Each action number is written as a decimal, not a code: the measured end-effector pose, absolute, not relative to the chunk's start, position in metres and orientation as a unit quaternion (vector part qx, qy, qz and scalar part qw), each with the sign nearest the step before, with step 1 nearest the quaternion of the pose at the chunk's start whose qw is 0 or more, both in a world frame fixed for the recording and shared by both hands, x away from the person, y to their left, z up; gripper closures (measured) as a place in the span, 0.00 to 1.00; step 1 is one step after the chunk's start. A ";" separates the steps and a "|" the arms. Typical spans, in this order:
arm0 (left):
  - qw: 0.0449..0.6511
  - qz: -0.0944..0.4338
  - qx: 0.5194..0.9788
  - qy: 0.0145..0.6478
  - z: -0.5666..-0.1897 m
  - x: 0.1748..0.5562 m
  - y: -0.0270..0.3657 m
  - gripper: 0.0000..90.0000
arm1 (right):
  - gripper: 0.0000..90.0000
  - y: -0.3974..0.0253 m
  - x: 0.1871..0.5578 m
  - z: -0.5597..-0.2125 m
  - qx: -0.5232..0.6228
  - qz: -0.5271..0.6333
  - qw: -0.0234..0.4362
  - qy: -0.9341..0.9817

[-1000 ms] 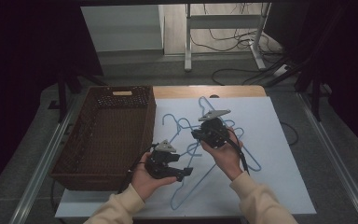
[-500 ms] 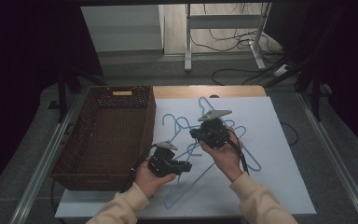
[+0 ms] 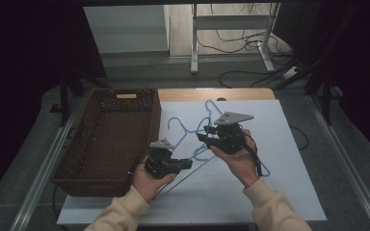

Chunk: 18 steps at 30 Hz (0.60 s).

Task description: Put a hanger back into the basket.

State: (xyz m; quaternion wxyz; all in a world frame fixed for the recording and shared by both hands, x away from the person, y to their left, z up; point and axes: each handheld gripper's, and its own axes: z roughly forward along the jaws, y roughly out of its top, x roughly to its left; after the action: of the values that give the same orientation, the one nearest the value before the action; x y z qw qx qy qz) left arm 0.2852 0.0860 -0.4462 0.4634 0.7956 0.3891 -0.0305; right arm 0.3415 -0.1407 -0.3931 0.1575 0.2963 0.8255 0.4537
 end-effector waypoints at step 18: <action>0.488 -0.001 0.784 0.383 -0.415 0.282 0.110 0.95 | 0.30 -0.206 0.328 -0.408 0.315 0.506 0.154 0.788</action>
State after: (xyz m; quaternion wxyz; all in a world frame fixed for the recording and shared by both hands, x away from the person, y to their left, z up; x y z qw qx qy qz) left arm 0.2817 0.1104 -0.4150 0.4878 0.7844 0.3831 -0.0010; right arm 0.3282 -0.2059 -0.4077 0.1538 0.3151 0.7884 0.5055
